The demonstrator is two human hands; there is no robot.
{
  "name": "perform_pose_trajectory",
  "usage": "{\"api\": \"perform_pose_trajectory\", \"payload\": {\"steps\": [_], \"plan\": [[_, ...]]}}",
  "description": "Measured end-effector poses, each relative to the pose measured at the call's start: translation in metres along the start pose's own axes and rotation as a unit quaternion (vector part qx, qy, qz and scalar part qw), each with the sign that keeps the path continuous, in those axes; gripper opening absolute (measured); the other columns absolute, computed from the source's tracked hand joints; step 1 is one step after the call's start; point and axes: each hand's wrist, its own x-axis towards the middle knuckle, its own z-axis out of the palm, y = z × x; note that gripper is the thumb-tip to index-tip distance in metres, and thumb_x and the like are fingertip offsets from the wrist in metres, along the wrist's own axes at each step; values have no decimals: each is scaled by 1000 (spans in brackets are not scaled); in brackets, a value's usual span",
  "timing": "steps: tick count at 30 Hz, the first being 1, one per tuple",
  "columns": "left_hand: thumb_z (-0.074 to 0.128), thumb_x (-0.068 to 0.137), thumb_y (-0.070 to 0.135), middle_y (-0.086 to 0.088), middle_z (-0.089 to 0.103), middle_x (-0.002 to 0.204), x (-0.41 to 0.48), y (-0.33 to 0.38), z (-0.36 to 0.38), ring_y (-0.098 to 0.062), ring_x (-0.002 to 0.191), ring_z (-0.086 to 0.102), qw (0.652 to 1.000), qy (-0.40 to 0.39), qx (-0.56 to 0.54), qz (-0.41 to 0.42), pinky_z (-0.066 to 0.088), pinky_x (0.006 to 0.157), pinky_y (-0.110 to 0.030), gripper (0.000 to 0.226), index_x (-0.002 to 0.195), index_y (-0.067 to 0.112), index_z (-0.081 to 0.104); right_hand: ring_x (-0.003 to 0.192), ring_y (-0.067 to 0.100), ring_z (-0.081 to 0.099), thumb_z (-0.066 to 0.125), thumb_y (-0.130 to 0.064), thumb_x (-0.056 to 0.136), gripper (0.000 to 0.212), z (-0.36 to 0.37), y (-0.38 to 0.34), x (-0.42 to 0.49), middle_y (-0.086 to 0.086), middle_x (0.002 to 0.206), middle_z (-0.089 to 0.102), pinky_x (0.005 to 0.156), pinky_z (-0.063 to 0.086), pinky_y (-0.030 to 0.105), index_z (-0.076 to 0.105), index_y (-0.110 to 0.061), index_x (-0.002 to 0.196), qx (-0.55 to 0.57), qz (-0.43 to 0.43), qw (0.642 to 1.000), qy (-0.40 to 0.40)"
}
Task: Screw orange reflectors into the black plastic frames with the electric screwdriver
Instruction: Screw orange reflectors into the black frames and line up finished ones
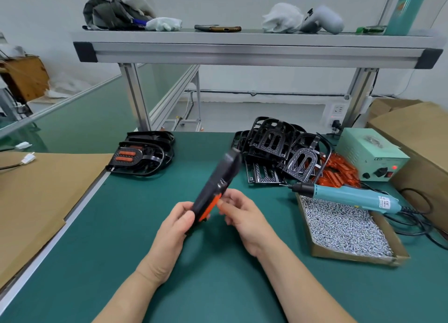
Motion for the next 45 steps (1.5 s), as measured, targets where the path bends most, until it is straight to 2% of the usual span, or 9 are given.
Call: {"api": "perform_pose_trajectory", "payload": {"steps": [2, 7, 12, 16, 19, 23, 29, 36, 45], "plan": [[62, 85, 66, -25, 62, 130, 0, 5, 3, -40, 122, 57, 999, -1, -46, -12, 46, 107, -48, 71, 128, 10, 63, 66, 9, 50, 62, -11, 98, 2, 1, 2, 5, -7, 73, 62, 60, 39, 21, 63, -12, 99, 7, 0, 1000, 4], [45, 94, 65, -21, 61, 134, 6, 13, 5, -37, 128, 56, 995, -16, -92, -25, 49, 105, -41, 69, 134, 11, 62, 55, 10, 43, 58, -1, 98, 13, 2, 9, 7, -3, 68, 56, 51, 35, 21, 56, -3, 111, 5, -11, 1000, 4], [30, 95, 67, -24, 62, 132, 10, 11, 1, -40, 124, 58, 994, -18, -98, -32, 47, 104, -49, 78, 137, 7, 58, 52, 9, 45, 59, -1, 97, 8, -1, 15, 9, -5, 62, 54, 50, 38, 21, 62, 3, 103, -22, -16, 999, 19], [53, 85, 70, -24, 70, 116, 12, 9, -4, -39, 110, 66, 995, 21, -83, -49, 50, 99, -44, 77, 123, 3, 62, 50, 10, 49, 60, -4, 98, 2, 2, 18, 11, 4, 67, 59, 49, 41, 20, 61, -3, 96, 4, -14, 998, 63], [77, 71, 48, -15, 74, 107, 11, 6, -5, -36, 105, 68, 998, 38, -2, -41, 55, 89, -39, 56, 113, 12, 69, 52, 9, 58, 60, -2, 96, 3, 2, 20, 12, 9, 80, 67, 50, 46, 20, 61, -2, 99, 32, -4, 996, 82], [76, 77, 20, -4, 76, 105, 9, 4, 9, -14, 92, 69, 995, -21, 94, -13, 54, 80, -22, 32, 109, 22, 73, 48, 14, 59, 58, 2, 90, 8, 4, 23, 12, 8, 66, 68, 48, 46, 22, 62, -3, 95, 5, -7, 996, 88], [73, 90, 12, -9, 75, 88, 15, -5, 15, -8, 70, 65, 979, 159, 128, -26, 55, 76, -32, 11, 86, 20, 79, 58, 22, 62, 66, -8, 94, 6, 3, 28, 12, 1, 63, 65, 51, 47, 26, 61, -6, 98, -9, -18, 997, 71], [60, 98, 8, 5, 68, 70, 30, -2, -6, -7, 61, 63, 969, 202, 143, -19, 54, 67, -23, 19, 80, 9, 67, 61, 18, 66, 61, -14, 99, 14, 3, 31, 13, 4, 75, 70, 57, 50, 28, 61, -11, 113, -15, -21, 998, 50], [42, 103, 14, -9, 62, 84, 63, 6, -97, -21, 70, 50, 914, 323, 243, -33, 43, 67, -36, 24, 89, 9, 61, 60, 15, 66, 55, -6, 100, 19, 3, 32, 12, 5, 78, 68, 60, 51, 24, 61, -14, 116, -41, -22, 998, 48]]}}
